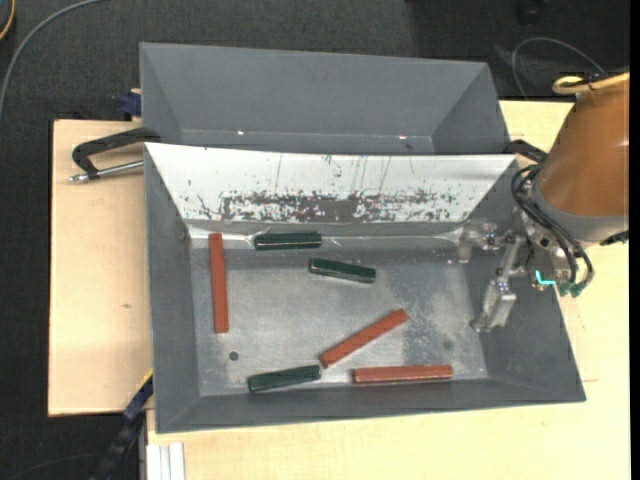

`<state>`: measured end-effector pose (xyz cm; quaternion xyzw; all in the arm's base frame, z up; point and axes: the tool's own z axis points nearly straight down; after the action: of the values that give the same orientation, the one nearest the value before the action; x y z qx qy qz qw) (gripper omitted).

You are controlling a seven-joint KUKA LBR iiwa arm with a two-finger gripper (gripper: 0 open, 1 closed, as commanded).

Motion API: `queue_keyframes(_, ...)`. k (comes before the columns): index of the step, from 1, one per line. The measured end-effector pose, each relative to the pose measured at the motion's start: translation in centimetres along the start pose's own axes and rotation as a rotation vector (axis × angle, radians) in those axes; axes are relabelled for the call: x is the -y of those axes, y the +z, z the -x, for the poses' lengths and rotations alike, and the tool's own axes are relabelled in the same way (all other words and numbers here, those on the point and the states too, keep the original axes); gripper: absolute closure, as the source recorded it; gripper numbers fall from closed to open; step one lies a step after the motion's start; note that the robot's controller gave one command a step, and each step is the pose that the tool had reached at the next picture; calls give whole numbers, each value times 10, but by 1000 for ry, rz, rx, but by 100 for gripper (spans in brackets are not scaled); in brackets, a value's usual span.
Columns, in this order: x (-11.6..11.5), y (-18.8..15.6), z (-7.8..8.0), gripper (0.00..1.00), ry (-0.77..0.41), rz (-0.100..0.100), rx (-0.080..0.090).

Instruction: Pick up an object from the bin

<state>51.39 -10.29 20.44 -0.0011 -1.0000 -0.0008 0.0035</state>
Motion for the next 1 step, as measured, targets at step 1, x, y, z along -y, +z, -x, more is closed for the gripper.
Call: queue_keyframes(1, -65, 77, 12, 0, -20, 0, 7)
